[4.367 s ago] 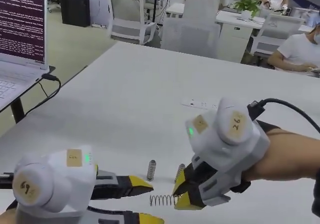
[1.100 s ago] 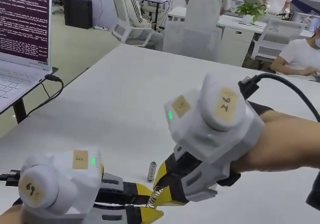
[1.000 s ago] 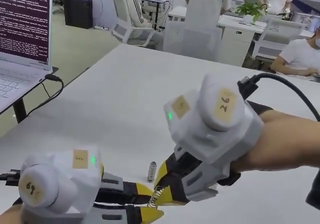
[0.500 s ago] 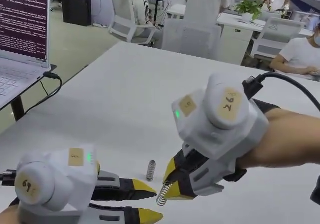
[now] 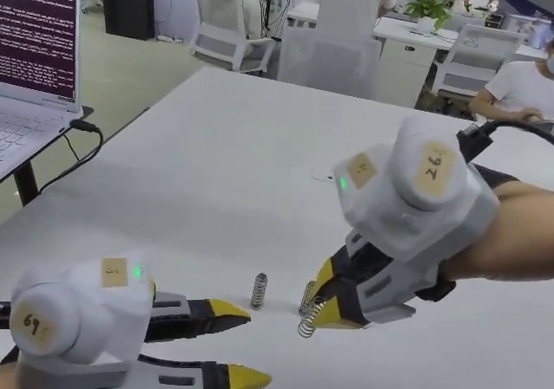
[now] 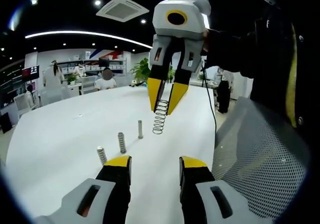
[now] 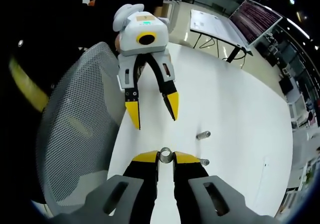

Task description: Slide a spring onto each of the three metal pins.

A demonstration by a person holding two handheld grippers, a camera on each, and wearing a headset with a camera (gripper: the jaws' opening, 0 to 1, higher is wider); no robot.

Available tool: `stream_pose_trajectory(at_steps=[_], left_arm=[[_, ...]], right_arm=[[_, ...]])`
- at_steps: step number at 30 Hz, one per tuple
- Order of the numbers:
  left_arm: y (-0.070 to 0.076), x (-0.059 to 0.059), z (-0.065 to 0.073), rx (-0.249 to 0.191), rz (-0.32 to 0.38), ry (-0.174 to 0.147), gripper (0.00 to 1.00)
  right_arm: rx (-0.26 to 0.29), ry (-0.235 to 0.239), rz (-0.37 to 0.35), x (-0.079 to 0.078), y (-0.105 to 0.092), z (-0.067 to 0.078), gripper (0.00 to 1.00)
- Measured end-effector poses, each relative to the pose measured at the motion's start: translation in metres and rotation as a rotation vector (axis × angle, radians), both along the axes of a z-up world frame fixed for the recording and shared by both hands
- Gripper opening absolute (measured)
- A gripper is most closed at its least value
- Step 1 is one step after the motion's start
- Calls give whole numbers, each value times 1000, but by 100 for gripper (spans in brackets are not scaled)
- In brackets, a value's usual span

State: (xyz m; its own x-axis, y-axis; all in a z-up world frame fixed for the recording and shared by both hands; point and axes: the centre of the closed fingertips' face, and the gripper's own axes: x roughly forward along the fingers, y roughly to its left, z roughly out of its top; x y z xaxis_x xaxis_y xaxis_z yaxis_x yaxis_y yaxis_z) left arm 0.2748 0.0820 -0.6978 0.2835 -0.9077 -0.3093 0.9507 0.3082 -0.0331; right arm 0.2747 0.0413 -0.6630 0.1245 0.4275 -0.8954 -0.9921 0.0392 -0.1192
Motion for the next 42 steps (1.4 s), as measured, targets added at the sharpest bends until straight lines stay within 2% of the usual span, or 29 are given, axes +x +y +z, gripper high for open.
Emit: stream_pose_trajectory(at_steps=[11, 25, 27, 33, 42], left_arm=[[12, 3, -7, 4, 53, 17, 42], [13, -2, -10, 20, 70, 25, 46], [13, -2, -10, 22, 70, 25, 46], [12, -2, -10, 25, 74, 26, 47], [13, -1, -10, 25, 80, 26, 47]], right_arm=[[6, -19, -65, 14, -20, 7, 8], [-3, -65, -148, 40, -53, 19, 8], [-17, -76, -165, 46, -62, 18, 8], [-43, -63, -201, 55, -80, 9, 8], [-92, -46, -233, 68, -96, -8, 8]])
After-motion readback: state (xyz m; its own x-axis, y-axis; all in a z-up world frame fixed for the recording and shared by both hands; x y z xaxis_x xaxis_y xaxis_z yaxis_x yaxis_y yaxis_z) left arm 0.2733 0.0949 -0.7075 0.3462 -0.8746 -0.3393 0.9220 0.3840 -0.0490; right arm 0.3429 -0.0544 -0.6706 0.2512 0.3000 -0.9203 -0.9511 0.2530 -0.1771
